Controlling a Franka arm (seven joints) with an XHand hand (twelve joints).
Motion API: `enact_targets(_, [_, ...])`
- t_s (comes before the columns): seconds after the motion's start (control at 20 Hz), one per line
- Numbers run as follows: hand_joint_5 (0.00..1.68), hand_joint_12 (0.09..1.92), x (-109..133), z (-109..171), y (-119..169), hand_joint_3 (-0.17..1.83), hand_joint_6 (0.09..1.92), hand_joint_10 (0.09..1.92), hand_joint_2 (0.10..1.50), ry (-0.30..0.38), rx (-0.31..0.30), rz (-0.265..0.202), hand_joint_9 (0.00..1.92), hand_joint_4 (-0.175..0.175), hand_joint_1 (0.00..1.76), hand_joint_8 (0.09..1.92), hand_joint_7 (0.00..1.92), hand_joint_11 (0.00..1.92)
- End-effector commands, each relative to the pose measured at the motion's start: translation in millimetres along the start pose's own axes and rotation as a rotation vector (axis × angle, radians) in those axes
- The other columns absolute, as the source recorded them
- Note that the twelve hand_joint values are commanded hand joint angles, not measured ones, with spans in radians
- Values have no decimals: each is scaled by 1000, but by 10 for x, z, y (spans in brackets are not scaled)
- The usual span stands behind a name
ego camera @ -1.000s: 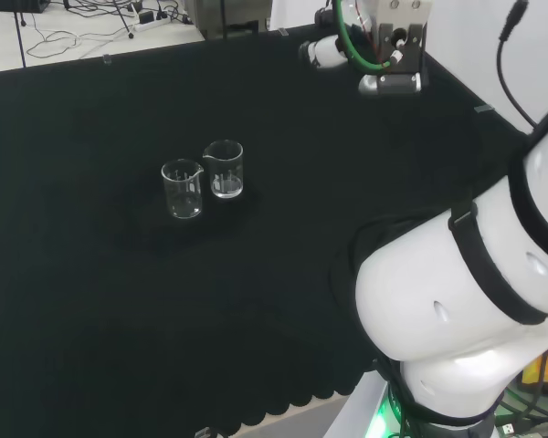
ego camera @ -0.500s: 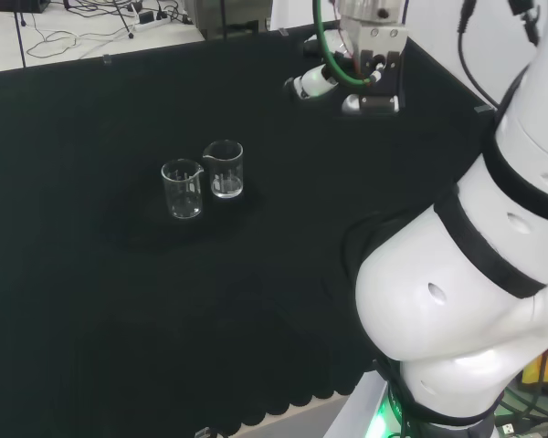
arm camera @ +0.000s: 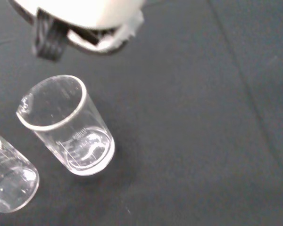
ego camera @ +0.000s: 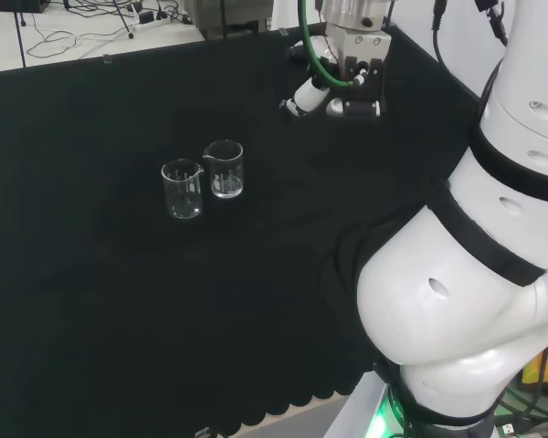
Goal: Pick up the beaker on the right.
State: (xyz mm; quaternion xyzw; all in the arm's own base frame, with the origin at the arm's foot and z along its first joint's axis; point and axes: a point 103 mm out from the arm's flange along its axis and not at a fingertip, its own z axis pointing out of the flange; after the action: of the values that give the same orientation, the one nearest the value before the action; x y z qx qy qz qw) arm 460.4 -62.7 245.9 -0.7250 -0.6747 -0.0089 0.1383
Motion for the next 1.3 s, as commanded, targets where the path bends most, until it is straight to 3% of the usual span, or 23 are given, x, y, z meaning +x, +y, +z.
enact_targets(0.05, [346, 1364, 26, 210, 259, 606, 87, 605, 509, 38, 12, -43, 369, -35, 1020, 581, 192, 108])
enact_targets(0.3, [329, 1360, -15, 356, 326, 657, 87, 612, 482, 51, 12, -60, 296, -38, 1039, 587, 166, 74])
enact_targets(0.85, [328, 1363, -79, 596, 456, 677, 87, 634, 485, 134, 17, -124, 352, -39, 1103, 602, 180, 98])
enact_targets(1.3, [328, 1354, -54, 894, 556, 691, 87, 624, 477, 199, 78, -200, 359, -38, 1082, 608, 186, 98])
